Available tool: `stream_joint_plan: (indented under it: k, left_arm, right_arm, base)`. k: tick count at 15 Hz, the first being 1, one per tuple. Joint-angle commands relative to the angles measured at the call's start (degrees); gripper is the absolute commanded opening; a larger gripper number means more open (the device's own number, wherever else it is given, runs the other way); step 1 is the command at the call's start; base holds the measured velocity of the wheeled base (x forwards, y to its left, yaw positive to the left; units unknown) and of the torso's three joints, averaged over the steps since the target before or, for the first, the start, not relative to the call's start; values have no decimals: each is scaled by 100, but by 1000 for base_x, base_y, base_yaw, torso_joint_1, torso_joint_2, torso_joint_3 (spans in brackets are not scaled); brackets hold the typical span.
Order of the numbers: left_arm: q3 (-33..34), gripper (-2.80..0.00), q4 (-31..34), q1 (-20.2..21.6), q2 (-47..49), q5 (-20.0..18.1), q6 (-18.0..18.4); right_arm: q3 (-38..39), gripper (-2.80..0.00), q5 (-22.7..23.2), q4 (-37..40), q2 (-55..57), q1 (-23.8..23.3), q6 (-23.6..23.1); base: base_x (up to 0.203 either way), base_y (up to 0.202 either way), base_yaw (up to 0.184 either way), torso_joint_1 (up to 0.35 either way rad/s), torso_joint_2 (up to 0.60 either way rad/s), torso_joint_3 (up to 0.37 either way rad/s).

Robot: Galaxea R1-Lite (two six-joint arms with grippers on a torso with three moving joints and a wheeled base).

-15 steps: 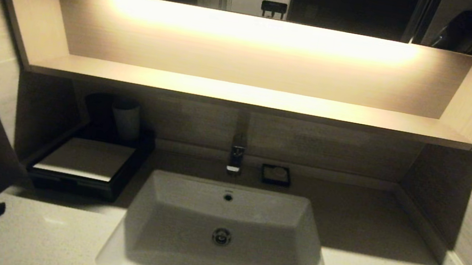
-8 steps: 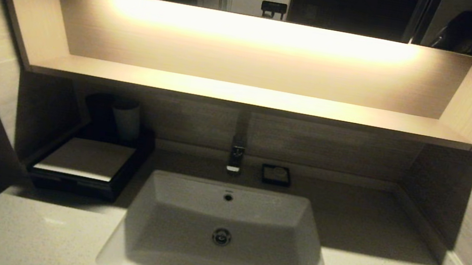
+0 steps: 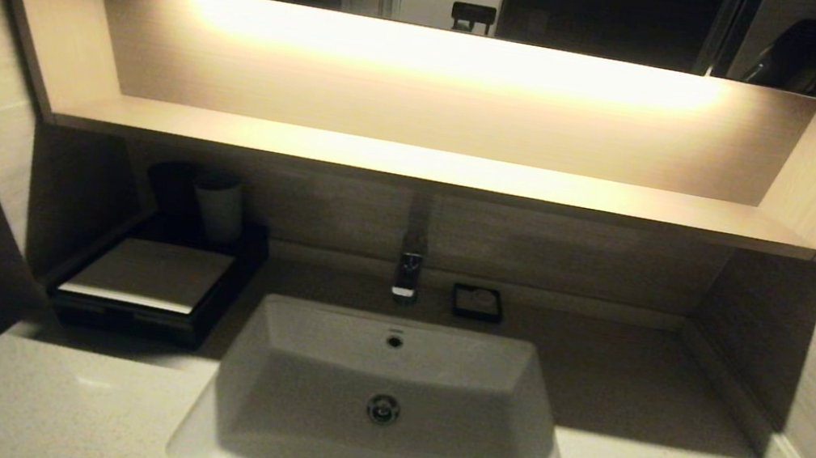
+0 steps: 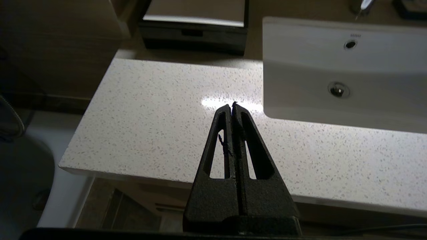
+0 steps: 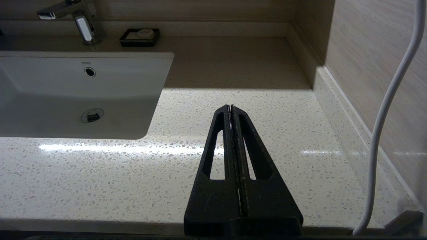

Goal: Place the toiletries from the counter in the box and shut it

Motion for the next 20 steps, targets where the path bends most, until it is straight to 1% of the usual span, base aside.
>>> stream_joint_plan:
  k: [1,5,9,15,17,20]
  left_arm:
    - [4,-280,78,128,-237,-8,-1]
    - [29,-280,411,187,-623,-12,-9]
    - [-6,-280,368,187,-624,-20,-36]
    - [32,-280,750,466,-1154,-85,-10]
    - [91,-280,776,522,-1440,-194,-10]
    - [135,-280,735,529,-1687,-559,-51]
  right_arm:
    - [1,-280,-1,0,0,0,1]
    - [1,-280,-1,0,-1,0,1]
    - [1,-280,-1,0,0,0,1]
    - [1,-280,-1,0,0,0,1]
    - [1,-280,-1,0,0,0,1]
    - [1,-280,-1,0,0,0,1]
  base:
    - [0,0,0,0,0,0]
    - [0,0,0,0,0,0]
    - [0,0,0,0,0,0]
    - [0,0,0,0,0,0]
    - [0,0,0,0,0,0]
    - [0,0,0,0,0,0]
